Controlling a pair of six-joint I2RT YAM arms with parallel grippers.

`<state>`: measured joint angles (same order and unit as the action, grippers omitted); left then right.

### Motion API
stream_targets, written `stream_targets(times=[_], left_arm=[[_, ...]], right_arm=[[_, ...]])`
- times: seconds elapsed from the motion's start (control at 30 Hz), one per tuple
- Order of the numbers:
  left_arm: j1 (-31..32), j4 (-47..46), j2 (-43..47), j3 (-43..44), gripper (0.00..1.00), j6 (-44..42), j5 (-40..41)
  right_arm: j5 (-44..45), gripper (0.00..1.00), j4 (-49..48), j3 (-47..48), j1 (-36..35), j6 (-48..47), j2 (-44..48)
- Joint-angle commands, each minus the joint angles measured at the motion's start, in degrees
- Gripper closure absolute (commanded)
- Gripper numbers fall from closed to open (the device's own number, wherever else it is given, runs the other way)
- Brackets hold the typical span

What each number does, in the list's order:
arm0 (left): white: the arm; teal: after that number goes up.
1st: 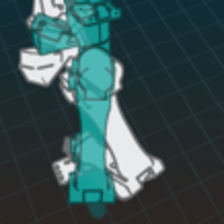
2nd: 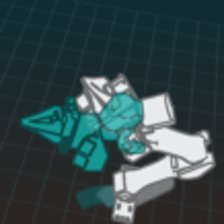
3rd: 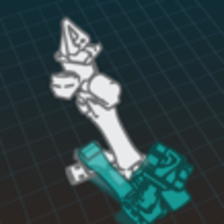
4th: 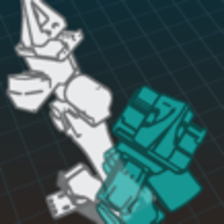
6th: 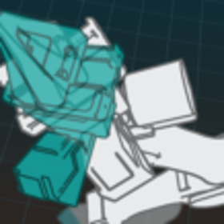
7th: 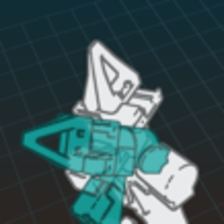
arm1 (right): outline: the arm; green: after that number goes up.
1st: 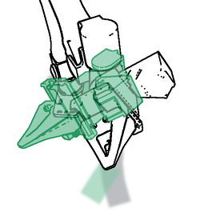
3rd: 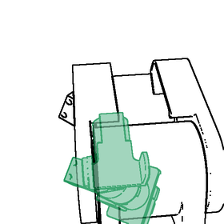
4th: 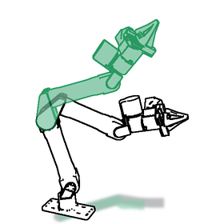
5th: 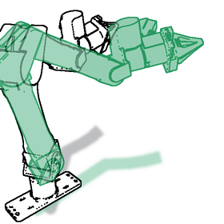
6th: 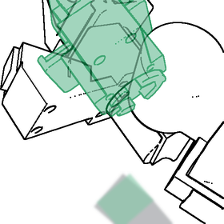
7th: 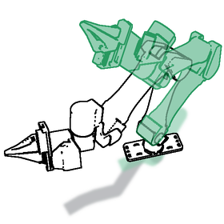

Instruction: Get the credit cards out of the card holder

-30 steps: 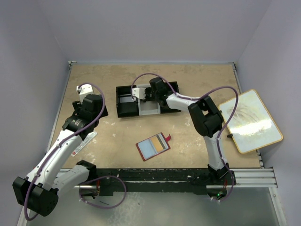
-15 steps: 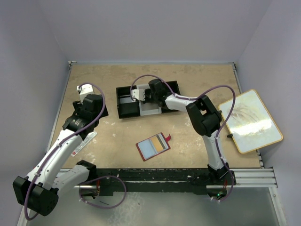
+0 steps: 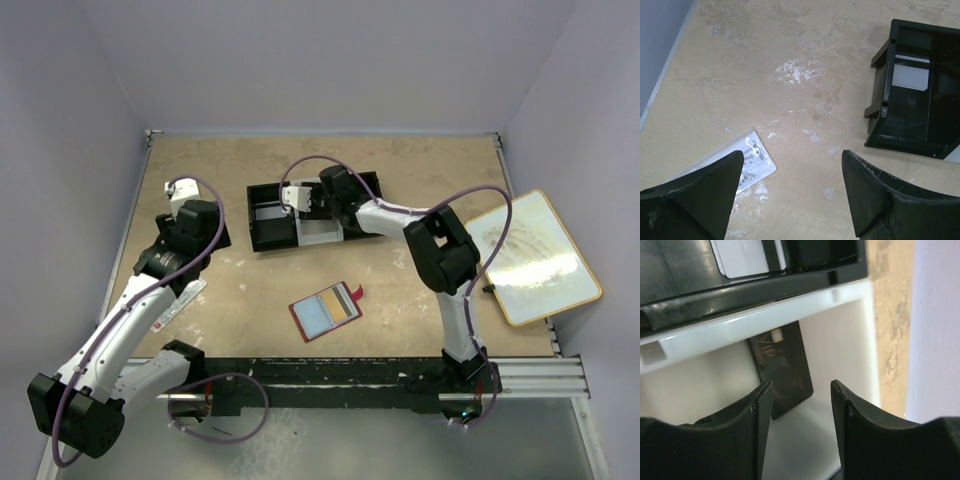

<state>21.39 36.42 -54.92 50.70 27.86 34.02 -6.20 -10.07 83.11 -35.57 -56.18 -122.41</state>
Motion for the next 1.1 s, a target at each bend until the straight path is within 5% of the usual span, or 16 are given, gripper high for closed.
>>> stream_targets(times=[0.0, 0.2, 0.33, 0.5, 0.67, 0.87, 1.07], left_arm=[[-0.32, -1.98, 0.23, -0.24, 0.23, -0.70, -0.75], [-0.36, -2.15, 0.00, -0.35, 0.23, -0.81, -1.45], [-0.35, -2.10, 0.15, -0.34, 0.23, -0.90, -1.59], [-0.33, -2.12, 0.65, -0.47, 0.23, -1.25, -3.19], [-0.34, -3.14, -0.55, -0.78, 0.23, -2.85, -8.52], [-0.21, -6.71, -4.75, -2.03, 0.23, -3.34, -24.76], [6.84, -13.43, -7.57, -4.99, 0.27, 4.35, -31.67]], right_arm=[[-3.45, 0.45, -2.70, -1.56, -0.02, 3.71, 8.22], [-3.03, 0.39, -2.04, -2.76, 0.01, 5.90, 10.92], [-3.31, 0.42, -9.78, -8.38, 0.00, 16.74, 18.53], [-2.32, 0.44, -26.96, -26.27, 0.00, 45.52, 35.06], [0.21, 0.42, -19.23, -38.08, 0.00, 74.20, 46.34], [-10.37, 0.46, -22.07, -57.44, -0.87, 100.32, 56.46], [-4.56, 0.43, -23.70, -69.79, -8.64, 113.60, 62.86]])
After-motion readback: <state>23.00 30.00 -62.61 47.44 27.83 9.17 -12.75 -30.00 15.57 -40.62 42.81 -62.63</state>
